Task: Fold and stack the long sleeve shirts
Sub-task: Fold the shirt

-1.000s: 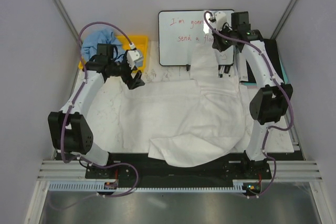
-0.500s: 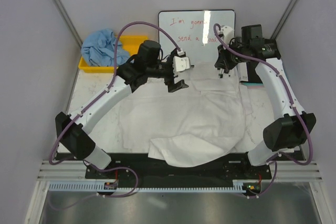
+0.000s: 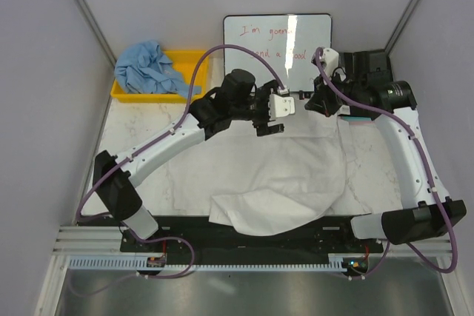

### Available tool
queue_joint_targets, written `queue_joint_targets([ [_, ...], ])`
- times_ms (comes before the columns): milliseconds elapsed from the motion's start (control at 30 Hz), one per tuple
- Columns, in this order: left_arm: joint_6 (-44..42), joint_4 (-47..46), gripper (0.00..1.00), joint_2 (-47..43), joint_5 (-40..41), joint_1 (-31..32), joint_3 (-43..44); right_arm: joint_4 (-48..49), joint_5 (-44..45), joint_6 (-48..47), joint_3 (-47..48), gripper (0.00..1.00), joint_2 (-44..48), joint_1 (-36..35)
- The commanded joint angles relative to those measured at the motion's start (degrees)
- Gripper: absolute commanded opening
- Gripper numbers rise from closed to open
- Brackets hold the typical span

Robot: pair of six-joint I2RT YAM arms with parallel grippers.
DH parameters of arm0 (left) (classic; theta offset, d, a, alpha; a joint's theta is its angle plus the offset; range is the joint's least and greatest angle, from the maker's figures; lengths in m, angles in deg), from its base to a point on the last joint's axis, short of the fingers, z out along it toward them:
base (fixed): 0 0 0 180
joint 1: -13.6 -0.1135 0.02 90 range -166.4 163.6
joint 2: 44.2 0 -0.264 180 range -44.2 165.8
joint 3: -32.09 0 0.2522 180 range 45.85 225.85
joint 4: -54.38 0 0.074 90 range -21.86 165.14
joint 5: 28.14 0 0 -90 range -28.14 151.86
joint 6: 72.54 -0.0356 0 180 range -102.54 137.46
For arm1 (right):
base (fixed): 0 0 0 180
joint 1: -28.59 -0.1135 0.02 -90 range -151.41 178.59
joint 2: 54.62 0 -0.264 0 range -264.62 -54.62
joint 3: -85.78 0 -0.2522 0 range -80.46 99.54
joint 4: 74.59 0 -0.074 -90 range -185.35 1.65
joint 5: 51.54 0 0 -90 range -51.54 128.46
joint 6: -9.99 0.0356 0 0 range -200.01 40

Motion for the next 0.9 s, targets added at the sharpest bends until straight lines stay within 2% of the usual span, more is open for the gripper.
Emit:
queue_joint_targets([
  [0, -2.41, -4.47, 0.89, -2.25, 1.94, 0.83, 2.04, -1.34, -2.46, 0.96, -1.67, 0.0, 2.21, -0.59],
  [133, -3.74, -5.52, 0.88, -5.51, 1.4, 2.06, -0.33, -1.52, -2.55, 0.52, -3.43, 0.0, 3.18, -0.76],
  [300, -7.78, -3.51, 0.88, -3.51, 2.63, 3.99, 0.72, -2.04, -3.78, 0.34, -3.17, 0.0, 3.79, -1.11],
  [500, -8.48, -0.17, 0.77, -1.56, 1.49, 4.52, 2.48, -3.8, -4.48, 0.25, -2.03, 0.0, 5.2, -1.46],
  [633, -8.49, 1.76, 0.56, -1.56, 1.4, 5.66, 3.18, -5.21, -4.83, -0.45, -1.85, 0.0, 7.04, -2.16],
  [800, -8.4, 3.88, 0.38, -2.53, 1.58, 8.04, 3.18, -6.09, -5.1, -0.01, -3.25, 0.0, 8.54, -2.69],
  [833, -7.79, 4.14, 0.28, -2.62, 1.93, 8.82, 2.92, -6.17, -5.19, -0.27, -3.52, 0.0, 9.32, -2.69],
  [867, -7.43, 4.75, 0.22, -2.79, 2.19, 9.18, 2.75, -6.18, -5.36, -0.45, -3.78, 0.0, 9.59, -2.69],
])
